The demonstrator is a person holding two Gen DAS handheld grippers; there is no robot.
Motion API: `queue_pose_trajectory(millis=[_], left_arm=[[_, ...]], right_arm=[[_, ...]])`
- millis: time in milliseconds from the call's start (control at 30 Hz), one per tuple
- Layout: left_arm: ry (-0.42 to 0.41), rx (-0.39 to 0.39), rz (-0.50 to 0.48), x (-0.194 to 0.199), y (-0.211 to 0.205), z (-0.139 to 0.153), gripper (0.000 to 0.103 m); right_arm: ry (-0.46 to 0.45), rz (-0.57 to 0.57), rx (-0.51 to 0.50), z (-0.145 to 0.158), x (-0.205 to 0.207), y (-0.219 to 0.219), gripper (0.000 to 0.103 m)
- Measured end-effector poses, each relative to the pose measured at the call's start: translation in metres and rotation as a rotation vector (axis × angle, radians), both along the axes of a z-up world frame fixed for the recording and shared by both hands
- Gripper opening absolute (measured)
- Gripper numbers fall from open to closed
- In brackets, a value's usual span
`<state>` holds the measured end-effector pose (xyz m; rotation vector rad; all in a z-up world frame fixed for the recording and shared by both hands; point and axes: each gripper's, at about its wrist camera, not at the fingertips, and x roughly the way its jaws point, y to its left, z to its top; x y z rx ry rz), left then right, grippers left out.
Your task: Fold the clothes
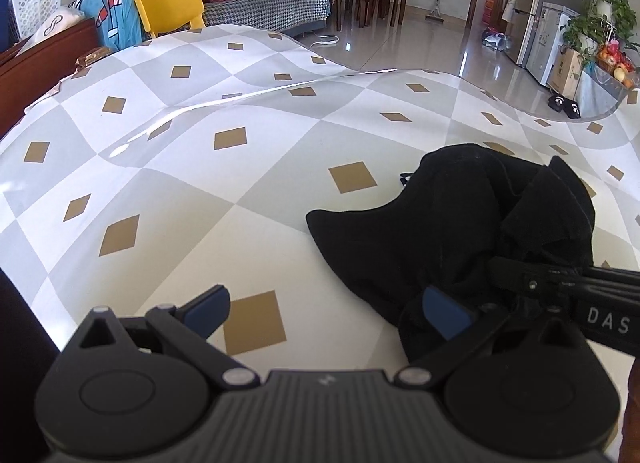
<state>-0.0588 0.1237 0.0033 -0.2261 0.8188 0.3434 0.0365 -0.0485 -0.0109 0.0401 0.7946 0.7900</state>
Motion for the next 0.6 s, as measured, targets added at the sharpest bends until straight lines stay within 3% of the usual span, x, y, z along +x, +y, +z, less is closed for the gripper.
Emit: queue_pose_trajectory(millis=[167,333,600], left_arm=[[-0.07,-0.026,-0.011,0.0,0.004,0.017,0.103],[-0.133,-0.039,-0.107,0.007,-0.007,0.039,0.103],[-0.149,-0.029,-0.233,0.027,-0.032,0.054,0.103]], right_arm=[[-0.008,0.0,0.004,-0.001,0.0,-0.002,0.023],[-0.02,0.003,0.007,-0.001,-0.001,-0.003,0.024],[-0.026,0.0,0.028,-0.004,-0.001,-0.007,0.025]])
